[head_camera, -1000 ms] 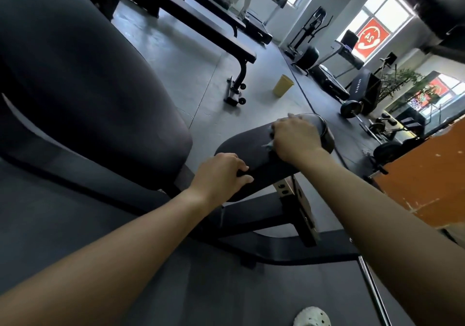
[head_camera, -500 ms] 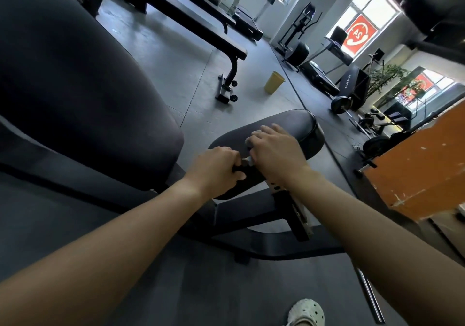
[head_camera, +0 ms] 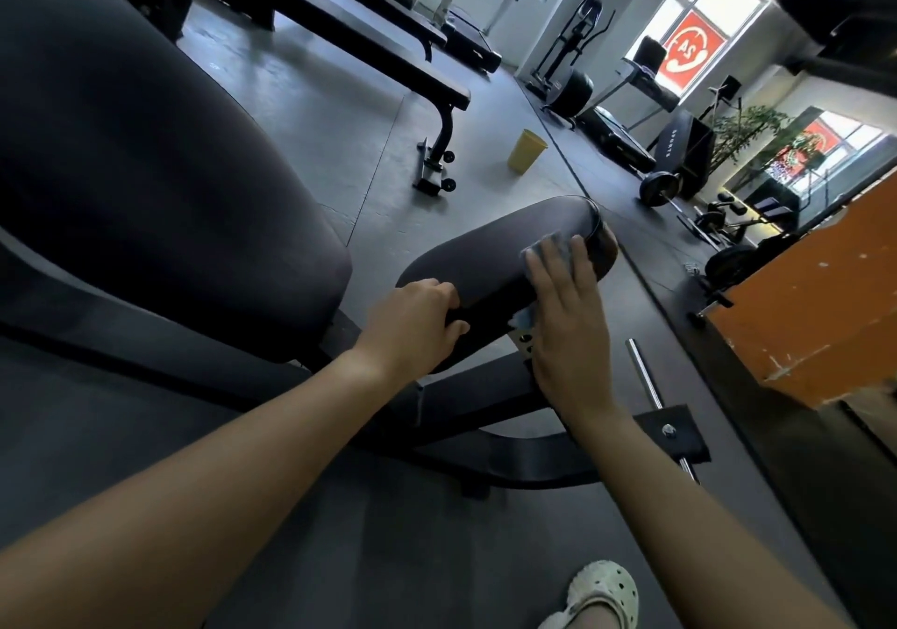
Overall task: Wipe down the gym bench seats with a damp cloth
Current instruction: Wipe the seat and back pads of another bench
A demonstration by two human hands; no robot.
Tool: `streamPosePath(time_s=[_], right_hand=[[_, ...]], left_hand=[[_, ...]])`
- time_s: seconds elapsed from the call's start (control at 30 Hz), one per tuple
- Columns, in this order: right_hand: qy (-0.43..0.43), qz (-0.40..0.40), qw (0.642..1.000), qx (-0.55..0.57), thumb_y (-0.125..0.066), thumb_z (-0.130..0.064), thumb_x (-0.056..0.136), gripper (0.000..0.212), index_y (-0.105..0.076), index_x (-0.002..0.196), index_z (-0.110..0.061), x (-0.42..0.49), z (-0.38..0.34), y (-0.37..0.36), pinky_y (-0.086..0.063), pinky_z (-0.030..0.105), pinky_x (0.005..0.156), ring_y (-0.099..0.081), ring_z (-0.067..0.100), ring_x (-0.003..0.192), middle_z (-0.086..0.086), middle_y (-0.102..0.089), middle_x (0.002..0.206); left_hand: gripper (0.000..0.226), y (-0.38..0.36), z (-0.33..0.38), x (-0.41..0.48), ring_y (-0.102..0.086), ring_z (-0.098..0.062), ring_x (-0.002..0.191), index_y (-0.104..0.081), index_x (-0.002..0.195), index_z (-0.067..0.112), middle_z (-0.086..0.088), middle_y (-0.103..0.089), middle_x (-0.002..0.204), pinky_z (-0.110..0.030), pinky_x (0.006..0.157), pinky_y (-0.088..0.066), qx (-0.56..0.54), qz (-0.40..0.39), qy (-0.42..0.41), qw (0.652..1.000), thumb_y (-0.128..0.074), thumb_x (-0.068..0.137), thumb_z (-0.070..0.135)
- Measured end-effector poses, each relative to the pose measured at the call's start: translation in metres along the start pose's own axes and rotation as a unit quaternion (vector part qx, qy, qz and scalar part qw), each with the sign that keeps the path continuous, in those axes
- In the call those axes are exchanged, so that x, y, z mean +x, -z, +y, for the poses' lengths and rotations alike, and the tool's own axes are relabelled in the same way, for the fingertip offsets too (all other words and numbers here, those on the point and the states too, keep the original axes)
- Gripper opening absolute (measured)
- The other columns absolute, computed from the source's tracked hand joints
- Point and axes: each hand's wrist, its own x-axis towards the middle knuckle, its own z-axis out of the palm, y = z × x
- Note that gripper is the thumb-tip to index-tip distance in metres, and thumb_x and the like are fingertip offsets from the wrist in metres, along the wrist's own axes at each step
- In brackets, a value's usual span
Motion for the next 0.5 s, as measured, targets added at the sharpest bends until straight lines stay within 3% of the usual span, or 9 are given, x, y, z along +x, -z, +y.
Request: streamPosePath(time_s=[0.1,0.2,0.27,0.37,0.5], right_hand=[[0.059,-0.025,0.998,-0.023,-0.053,0.012,0.089,0.073,-0.034,0.157,-0.007,-0.013,-0.001,-0.013,-0.023,0.055,0.123,-0.008,0.033,0.157,0.010,-0.023,0.168],[0.113,-0.040,0.989,-0.085,-0.058,0.003,0.090,0.069,-0.039,0.155,-0.009,-0.002,0.013,-0.009,-0.019,0.052,0.125,-0.014,0.032,0.156,0.010,-0.030,0.165],[0.093,-0.015,0.990,-0.102,-0.053,0.001,0.088,0.062,-0.047,0.149,-0.009,0.014,0.023,0.000,-0.018,0.051,0.126,-0.024,0.034,0.153,0.012,-0.041,0.158],[0.010,0.038,0.996,-0.080,-0.050,0.003,0.085,0.052,-0.054,0.136,-0.008,0.042,0.030,0.012,-0.028,0.056,0.119,-0.039,0.037,0.141,0.013,-0.054,0.141],[-0.038,0.010,0.995,-0.090,-0.042,-0.021,0.100,0.037,-0.055,0.132,-0.010,0.055,0.026,0.010,-0.026,0.053,0.119,-0.036,0.033,0.143,0.010,-0.054,0.139]], left_hand=[[0.034,-0.001,-0.002,-0.003,-0.067,-0.019,0.099,-0.071,0.119,0.018,0.003,-0.069,0.112,-0.041,0.088,-0.055,-0.014,0.013,-0.007,1.000,-0.070,0.094,0.042],[0.034,-0.001,-0.003,-0.004,-0.067,-0.016,0.099,-0.073,0.117,0.020,0.007,-0.070,0.110,-0.040,0.089,-0.055,-0.030,0.017,-0.006,0.999,-0.073,0.093,0.043],[0.034,0.000,-0.005,-0.005,-0.067,-0.015,0.099,-0.073,0.117,0.020,0.008,-0.070,0.111,-0.040,0.090,-0.055,-0.039,0.020,-0.003,0.999,-0.073,0.092,0.044],[0.034,-0.001,-0.006,-0.006,-0.066,-0.014,0.098,-0.071,0.118,0.019,0.008,-0.068,0.113,-0.039,0.088,-0.055,-0.047,0.015,-0.006,0.999,-0.071,0.094,0.044],[0.034,-0.005,-0.008,-0.009,-0.061,-0.014,0.103,-0.064,0.121,0.019,0.007,-0.060,0.117,-0.039,0.088,-0.055,-0.049,0.003,-0.017,0.999,-0.066,0.098,0.044]])
